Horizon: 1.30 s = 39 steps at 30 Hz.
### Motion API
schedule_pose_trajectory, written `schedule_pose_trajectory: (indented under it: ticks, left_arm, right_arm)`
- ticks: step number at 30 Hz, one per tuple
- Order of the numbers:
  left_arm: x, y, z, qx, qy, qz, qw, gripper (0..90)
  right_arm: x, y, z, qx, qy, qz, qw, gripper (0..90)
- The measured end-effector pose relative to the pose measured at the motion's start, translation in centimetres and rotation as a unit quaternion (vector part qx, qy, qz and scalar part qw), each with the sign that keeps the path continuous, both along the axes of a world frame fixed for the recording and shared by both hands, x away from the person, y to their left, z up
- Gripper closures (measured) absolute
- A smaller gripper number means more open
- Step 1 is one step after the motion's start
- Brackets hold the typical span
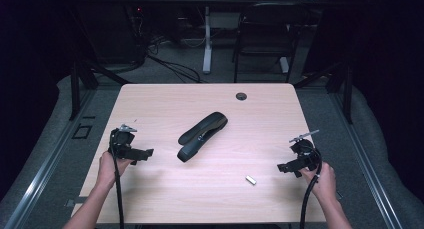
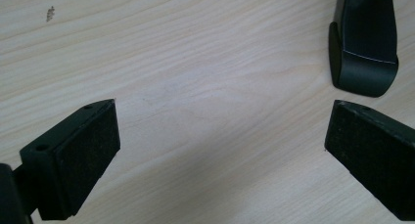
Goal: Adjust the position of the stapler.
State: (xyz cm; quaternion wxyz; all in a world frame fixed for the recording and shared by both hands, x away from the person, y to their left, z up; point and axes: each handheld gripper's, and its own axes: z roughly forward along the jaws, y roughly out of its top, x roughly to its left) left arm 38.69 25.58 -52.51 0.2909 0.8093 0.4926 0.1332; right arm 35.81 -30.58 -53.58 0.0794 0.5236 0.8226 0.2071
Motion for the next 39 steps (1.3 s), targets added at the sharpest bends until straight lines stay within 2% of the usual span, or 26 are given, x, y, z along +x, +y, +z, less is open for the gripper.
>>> schedule_pose_trajectory:
  ticks: [10,17,23,24,27,28,30,31,36,39]
  left_arm:
    - [-0.1,-0.8,0.9,-0.013,-0.011,-0.014,0.9998,0.0]
    - [-0.2,-2.4,1.4,-0.016,-0.022,-0.029,0.9992,0.0]
    - [-0.2,-3.5,2.0,-0.040,-0.021,-0.036,0.9983,0.0]
    - [-0.2,-4.0,2.2,-0.042,-0.026,-0.039,0.9980,0.0]
    - [-0.3,-4.5,2.3,-0.045,-0.034,-0.040,0.9976,0.0]
    - [-0.3,-4.7,2.4,-0.045,-0.036,-0.042,0.9974,0.0]
    - [-0.2,-5.1,2.5,-0.047,-0.038,-0.045,0.9971,0.0]
    - [-0.2,-5.3,2.5,-0.048,-0.038,-0.047,0.9970,0.0]
    - [0.2,-6.4,2.8,-0.057,-0.042,-0.054,0.9960,0.0]
    - [0.3,-6.8,2.8,-0.054,-0.043,-0.062,0.9957,0.0]
  right_arm:
    - [0.2,0.2,-0.1,-0.015,0.006,0.006,0.9999,1.8]
    - [0.3,0.4,-0.2,-0.014,0.009,0.009,0.9998,2.0]
    - [0.3,0.4,-0.3,-0.017,0.012,0.007,0.9997,2.1]
    - [0.3,0.4,-0.3,-0.017,0.013,0.007,0.9997,2.1]
    - [0.3,0.4,-0.3,-0.020,0.011,0.008,0.9997,2.2]
    - [0.3,0.5,-0.4,-0.013,0.012,0.007,0.9998,2.2]
    - [0.4,0.5,-0.4,-0.015,0.011,0.005,0.9998,2.2]
    - [0.4,0.5,-0.4,-0.016,0.021,0.011,0.9996,2.2]
    - [0.5,0.5,-0.5,-0.018,0.019,0.010,0.9996,2.4]
    - [0.5,0.5,-0.5,-0.017,0.020,0.010,0.9996,2.4]
